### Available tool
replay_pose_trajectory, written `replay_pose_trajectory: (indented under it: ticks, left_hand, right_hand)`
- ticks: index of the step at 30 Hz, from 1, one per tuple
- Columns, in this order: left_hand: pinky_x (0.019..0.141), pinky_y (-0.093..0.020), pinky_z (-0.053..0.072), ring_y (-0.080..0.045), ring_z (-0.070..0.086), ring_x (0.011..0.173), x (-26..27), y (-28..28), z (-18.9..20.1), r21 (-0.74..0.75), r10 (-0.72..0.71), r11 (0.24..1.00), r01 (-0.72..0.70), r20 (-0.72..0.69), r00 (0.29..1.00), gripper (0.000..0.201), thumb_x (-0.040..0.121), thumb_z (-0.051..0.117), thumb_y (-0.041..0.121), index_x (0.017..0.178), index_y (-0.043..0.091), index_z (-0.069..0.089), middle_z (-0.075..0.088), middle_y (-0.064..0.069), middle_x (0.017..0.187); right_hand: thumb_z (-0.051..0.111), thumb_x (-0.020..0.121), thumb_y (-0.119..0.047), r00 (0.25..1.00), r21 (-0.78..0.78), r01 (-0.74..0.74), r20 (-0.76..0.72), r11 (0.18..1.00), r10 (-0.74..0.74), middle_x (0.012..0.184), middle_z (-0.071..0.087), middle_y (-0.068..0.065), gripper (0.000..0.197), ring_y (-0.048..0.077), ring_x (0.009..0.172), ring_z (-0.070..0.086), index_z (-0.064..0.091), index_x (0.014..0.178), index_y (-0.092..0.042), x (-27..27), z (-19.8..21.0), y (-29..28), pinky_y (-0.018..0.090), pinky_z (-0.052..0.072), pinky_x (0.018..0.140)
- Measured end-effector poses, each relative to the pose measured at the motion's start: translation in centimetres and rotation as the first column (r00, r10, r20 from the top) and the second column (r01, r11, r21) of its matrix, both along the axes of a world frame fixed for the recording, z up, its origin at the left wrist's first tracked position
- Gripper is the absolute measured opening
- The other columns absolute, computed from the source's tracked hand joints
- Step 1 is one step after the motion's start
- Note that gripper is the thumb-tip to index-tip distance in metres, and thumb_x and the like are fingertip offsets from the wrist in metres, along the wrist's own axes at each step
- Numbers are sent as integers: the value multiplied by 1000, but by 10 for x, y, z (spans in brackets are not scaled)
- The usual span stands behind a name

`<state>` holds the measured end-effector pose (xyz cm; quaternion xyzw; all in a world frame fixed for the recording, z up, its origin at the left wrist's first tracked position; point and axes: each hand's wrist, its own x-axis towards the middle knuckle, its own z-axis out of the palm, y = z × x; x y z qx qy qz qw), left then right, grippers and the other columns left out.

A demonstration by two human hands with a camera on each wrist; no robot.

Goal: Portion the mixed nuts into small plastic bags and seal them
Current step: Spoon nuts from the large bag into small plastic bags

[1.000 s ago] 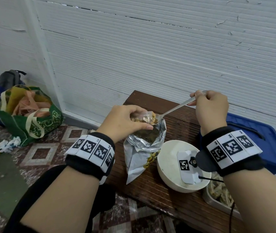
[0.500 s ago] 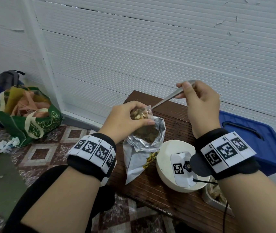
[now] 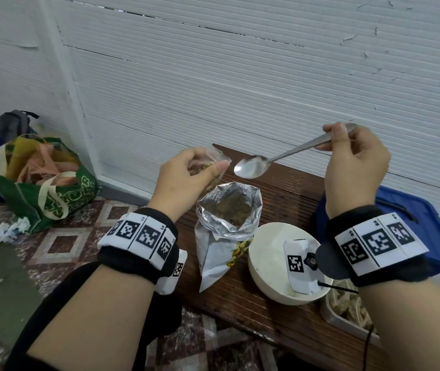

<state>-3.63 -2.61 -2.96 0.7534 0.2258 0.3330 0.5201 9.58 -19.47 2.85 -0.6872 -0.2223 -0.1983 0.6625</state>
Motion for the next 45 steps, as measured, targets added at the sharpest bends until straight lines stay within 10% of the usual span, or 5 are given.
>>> replay_pose_trajectory:
  ticks: [7,13,24,31,45]
  left_hand:
    - [80,-19,52,-3,66,91,-5,-8,10,-26,-9,1000,12,104,995,35,70,74,48,100,30,73,72,8,94]
    - [80,-39,56,-26,61,91,-8,-14,16,22,-46,999,44,118,992,34,65,71,55,95,41,72,71,-2,99]
    - [80,-31,57,-9,67,86,-9,-29,23,-27,-117,992,124,183,976,29,65,74,46,92,35,72,74,0,94]
    - [70,-17,51,-3,64,80,-2,-53,25,22,-168,986,167,173,970,30,64,73,45,90,30,71,73,7,93]
    - [72,-22,55,-9,67,81,44,-141,-4,40,-312,950,309,71,948,20,75,80,27,93,28,72,73,3,91]
  right_hand:
    - [57,94,-26,999,-433,-33,-39,901,18,58,51,-9,23,4,55,44,67,77,-14,-10,-41,2,18,31,54]
    - [58,93,-30,993,-601,-115,-70,791,91,76,65,-5,19,13,75,59,71,91,-16,-24,-64,9,25,42,69]
    - [65,88,-34,977,-550,-201,-170,811,127,77,63,-12,6,-2,73,54,65,84,-29,-19,-65,2,7,35,61]
    - [60,89,-38,962,-428,-226,-239,875,131,80,69,-5,14,18,85,65,63,75,-37,-11,-66,-22,43,53,84]
    - [58,90,-41,879,-188,-303,-433,934,198,73,73,8,32,12,63,59,75,81,-15,-12,-43,-121,29,50,65]
